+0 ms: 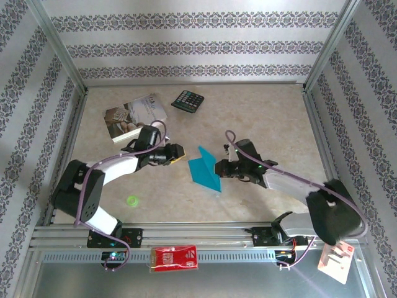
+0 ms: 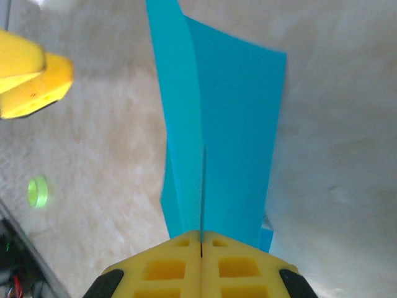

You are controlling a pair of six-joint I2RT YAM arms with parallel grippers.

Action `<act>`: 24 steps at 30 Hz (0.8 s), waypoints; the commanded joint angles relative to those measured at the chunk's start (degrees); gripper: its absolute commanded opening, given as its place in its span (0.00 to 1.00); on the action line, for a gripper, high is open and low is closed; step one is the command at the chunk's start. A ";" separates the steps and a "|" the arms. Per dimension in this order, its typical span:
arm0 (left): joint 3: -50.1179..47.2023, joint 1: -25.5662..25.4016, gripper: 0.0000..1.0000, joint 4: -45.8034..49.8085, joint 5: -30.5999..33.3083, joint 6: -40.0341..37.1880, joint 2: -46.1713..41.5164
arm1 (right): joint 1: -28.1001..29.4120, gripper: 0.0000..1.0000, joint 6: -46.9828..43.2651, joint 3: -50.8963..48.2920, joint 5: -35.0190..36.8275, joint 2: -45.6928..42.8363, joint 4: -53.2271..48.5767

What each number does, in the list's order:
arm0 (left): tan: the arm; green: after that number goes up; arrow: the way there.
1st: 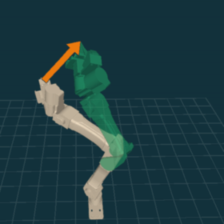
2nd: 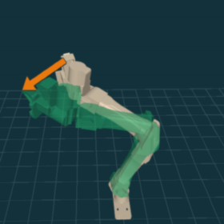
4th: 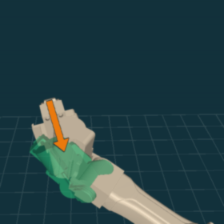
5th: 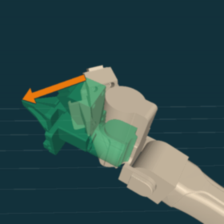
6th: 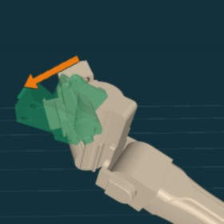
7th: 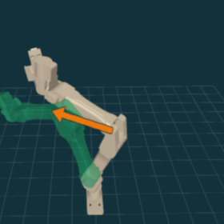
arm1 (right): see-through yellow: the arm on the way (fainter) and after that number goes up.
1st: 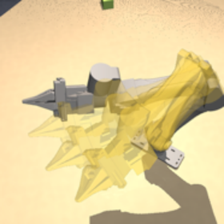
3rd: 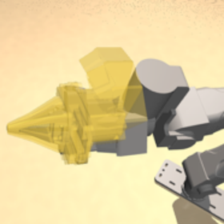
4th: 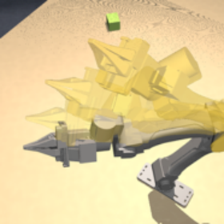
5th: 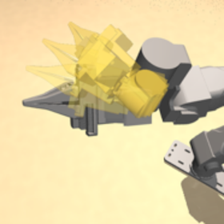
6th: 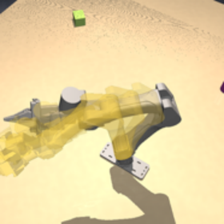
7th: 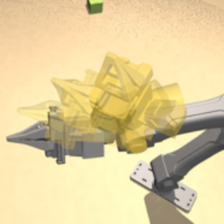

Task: Fold a paper plane with a square sheet of paper (pick it up from the middle)
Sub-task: Turn over the paper at the center of the table.

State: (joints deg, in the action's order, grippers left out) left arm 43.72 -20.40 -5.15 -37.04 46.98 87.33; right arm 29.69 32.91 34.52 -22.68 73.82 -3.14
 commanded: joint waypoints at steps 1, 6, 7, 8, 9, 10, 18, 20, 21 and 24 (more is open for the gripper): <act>1.53 2.48 0.37 5.80 1.94 -0.75 -4.79 | -0.16 0.00 -10.35 8.18 18.33 -6.72 -20.91; 3.13 5.20 0.39 12.70 4.64 -3.56 -8.47 | 3.91 0.00 -16.64 18.69 46.92 -9.74 -38.25; 2.96 5.79 0.39 12.90 4.94 -3.60 -9.07 | 5.50 0.00 -16.97 20.22 52.89 -9.39 -40.54; 2.69 6.28 0.39 12.99 5.07 -3.65 -9.37 | 7.04 0.00 -17.21 21.44 57.44 -8.83 -42.26; 2.38 6.75 0.39 13.01 5.14 -3.56 -9.52 | 8.74 0.00 -17.50 22.41 61.21 -7.91 -43.73; 2.06 7.24 0.40 13.16 5.27 -3.64 -9.57 | 10.50 0.00 -17.30 22.97 65.12 -6.73 -44.82; -0.49 10.86 0.41 13.23 6.10 -4.46 -9.19 | 22.96 0.00 -2.60 24.46 67.44 14.09 -47.81; -0.99 12.10 0.41 13.30 5.76 -4.92 -8.96 | 25.83 0.00 0.38 25.36 65.77 19.12 -46.59; -1.13 12.75 0.41 13.41 5.61 -5.14 -8.94 | 27.26 0.00 1.97 26.23 64.86 21.97 -46.19; -1.36 14.17 0.41 13.95 5.33 -5.98 -8.77 | 29.73 0.02 4.69 28.60 60.84 28.55 -43.71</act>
State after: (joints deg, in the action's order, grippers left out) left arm 42.74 -7.62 6.59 -31.86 43.27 78.59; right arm 57.78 31.55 60.29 39.57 99.44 -46.89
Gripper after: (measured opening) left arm 0.412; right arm 0.050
